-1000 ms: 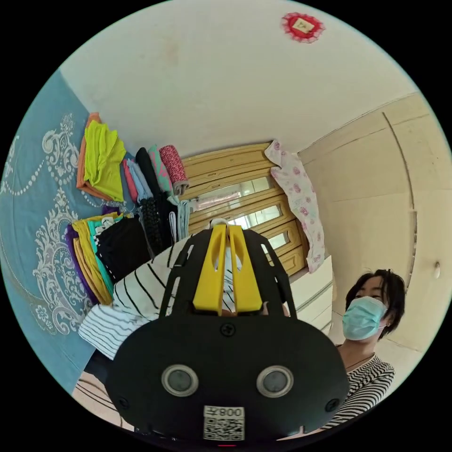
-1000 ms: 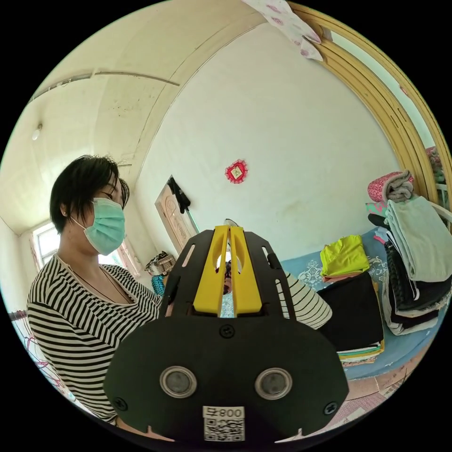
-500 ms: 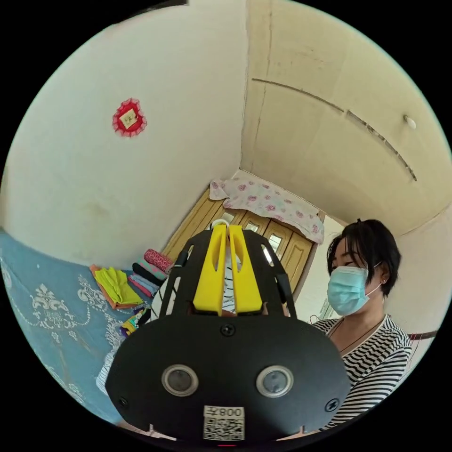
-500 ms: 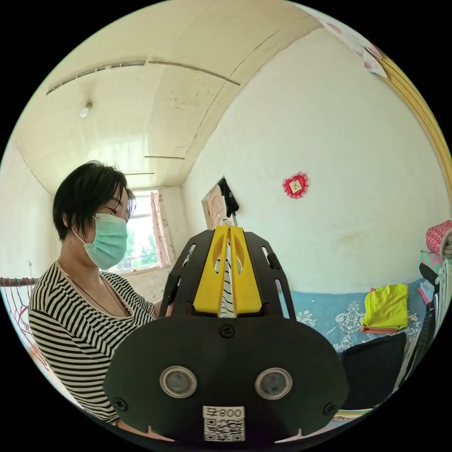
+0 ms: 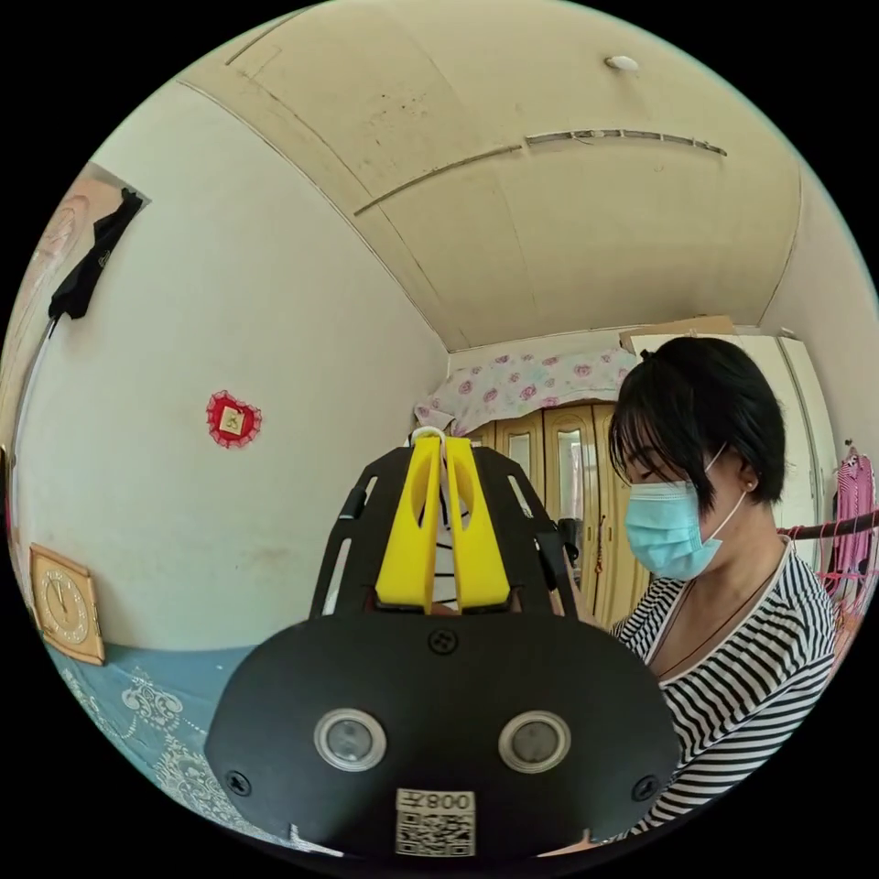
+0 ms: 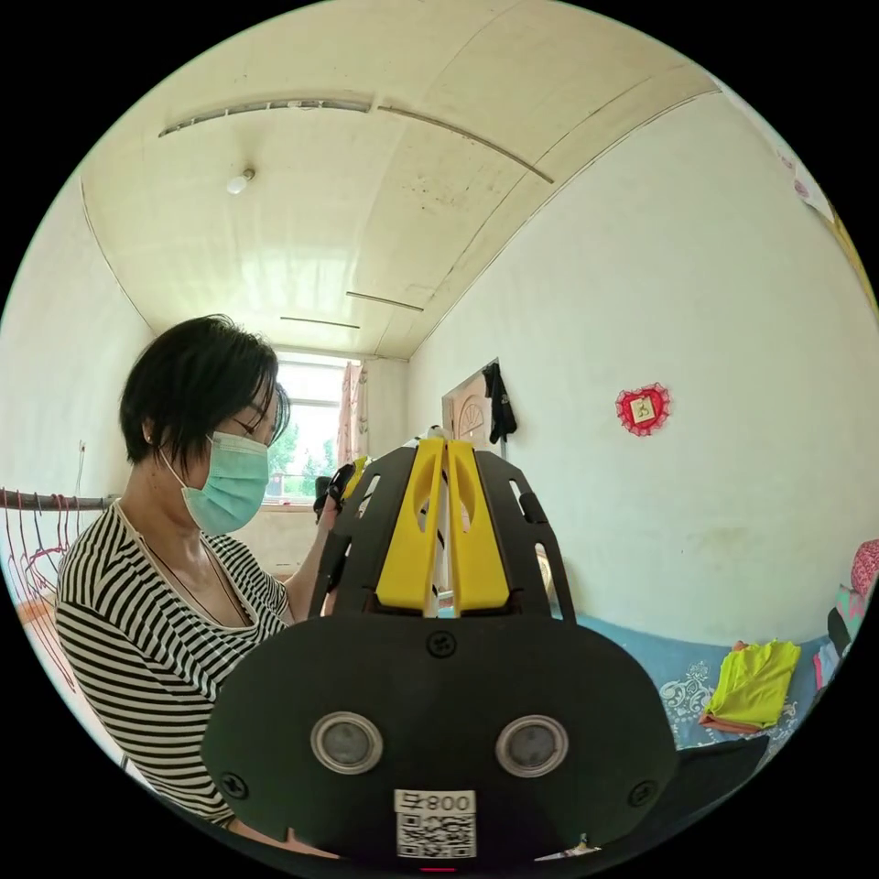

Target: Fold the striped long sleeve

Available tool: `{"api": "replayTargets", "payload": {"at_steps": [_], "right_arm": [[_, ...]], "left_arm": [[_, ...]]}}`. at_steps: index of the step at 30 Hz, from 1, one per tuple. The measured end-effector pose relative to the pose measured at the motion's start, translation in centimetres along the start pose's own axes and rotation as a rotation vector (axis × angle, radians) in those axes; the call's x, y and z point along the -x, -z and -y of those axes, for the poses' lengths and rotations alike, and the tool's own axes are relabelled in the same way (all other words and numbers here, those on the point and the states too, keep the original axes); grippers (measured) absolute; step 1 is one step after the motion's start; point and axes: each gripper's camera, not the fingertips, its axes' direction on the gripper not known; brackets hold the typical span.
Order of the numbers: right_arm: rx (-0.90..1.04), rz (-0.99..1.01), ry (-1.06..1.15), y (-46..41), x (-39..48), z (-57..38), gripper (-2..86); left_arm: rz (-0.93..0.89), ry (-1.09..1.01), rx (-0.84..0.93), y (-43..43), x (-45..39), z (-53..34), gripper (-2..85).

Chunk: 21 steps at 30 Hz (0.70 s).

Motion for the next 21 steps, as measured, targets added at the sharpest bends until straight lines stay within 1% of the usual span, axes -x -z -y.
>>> {"api": "replayTargets", "payload": {"at_steps": [7,14,17,19,21], "right_arm": [[0.007,0.024,0.012,-7.1,-1.7,-0.6,0.2],[0.028,-0.016,-0.005,-15.0,-4.4,-4.3,0.2],[0.069,-0.066,-0.029,-19.6,-7.0,-6.4,0.2],[0.103,-0.097,-0.058,-23.0,-9.7,-7.9,0.2],[0.173,-0.137,-0.102,-28.4,-14.4,-10.3,0.2]], "left_arm": [[0.057,-0.070,-0.002,4.9,0.5,-1.0,0.8],[0.115,-0.087,0.051,6.5,3.8,-3.7,0.8],[0.170,-0.089,0.092,5.8,6.7,-5.3,0.8],[0.224,-0.068,0.136,4.7,10.5,-6.8,0.8],[0.277,-0.024,0.187,3.4,14.4,-8.4,0.8]]}}
